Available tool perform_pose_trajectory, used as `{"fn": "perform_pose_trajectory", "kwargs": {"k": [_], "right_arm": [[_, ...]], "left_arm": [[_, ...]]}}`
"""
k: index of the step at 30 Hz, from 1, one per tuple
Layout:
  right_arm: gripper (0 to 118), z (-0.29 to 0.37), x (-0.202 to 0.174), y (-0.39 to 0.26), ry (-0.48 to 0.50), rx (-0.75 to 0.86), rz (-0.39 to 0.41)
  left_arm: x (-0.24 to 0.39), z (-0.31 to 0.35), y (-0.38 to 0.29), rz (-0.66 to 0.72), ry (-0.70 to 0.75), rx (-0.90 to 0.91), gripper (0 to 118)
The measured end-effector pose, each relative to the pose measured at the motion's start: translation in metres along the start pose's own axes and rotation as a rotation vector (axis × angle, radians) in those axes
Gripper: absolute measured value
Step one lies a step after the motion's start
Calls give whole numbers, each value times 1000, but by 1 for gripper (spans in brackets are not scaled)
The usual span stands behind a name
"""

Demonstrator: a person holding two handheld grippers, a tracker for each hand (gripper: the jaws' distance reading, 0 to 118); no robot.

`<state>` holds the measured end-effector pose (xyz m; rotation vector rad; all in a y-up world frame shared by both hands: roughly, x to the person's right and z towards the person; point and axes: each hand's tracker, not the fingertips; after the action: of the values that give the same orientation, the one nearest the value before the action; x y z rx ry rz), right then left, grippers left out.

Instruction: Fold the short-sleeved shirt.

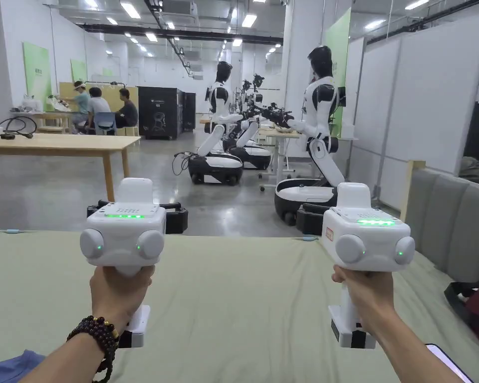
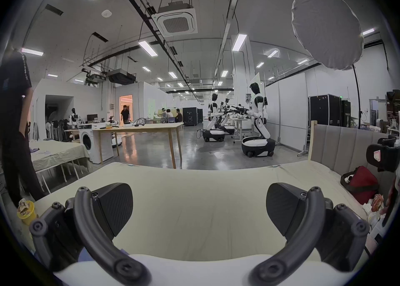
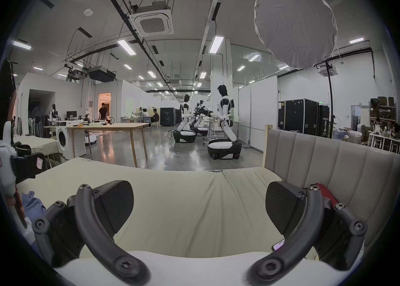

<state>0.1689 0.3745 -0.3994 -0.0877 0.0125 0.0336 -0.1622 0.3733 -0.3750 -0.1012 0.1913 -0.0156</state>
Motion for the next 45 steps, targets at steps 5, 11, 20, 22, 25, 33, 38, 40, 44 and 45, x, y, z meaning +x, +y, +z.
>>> {"fn": "perform_pose_trajectory", "kwargs": {"k": [5, 11, 20, 22, 25, 33, 38, 40, 44, 45], "right_arm": [[118, 1, -4, -1, 19, 12, 0], [118, 3, -6, -2, 0, 0, 0], [0, 9, -5, -9, 19, -25, 3], [0, 10, -8, -12, 0, -23, 26], [0, 11, -10, -11, 1, -21, 47], [0, 13, -119, 3, 198, 21, 73], [0, 37, -244, 0, 424, 29, 86], [0, 47, -288, -4, 505, 37, 126], [0, 64, -344, -11, 576, 21, 126], [0, 66, -351, -12, 591, 21, 131]], "left_arm": [[-3, -2, -1, 56, -37, -16, 118], [-4, 2, -1, 70, -25, -33, 118], [2, 12, -1, -2, -64, -17, 0], [5, 13, -3, -11, -58, -12, 0], [-2, 2, -7, 13, -55, -19, 0], [-106, 40, -14, 10, 107, -16, 0], [-209, 89, -22, 57, 288, -29, 0], [-245, 109, -25, 105, 344, -39, 0], [-288, 136, -28, 61, 431, -50, 0], [-294, 139, -28, 22, 436, -61, 0]]}}
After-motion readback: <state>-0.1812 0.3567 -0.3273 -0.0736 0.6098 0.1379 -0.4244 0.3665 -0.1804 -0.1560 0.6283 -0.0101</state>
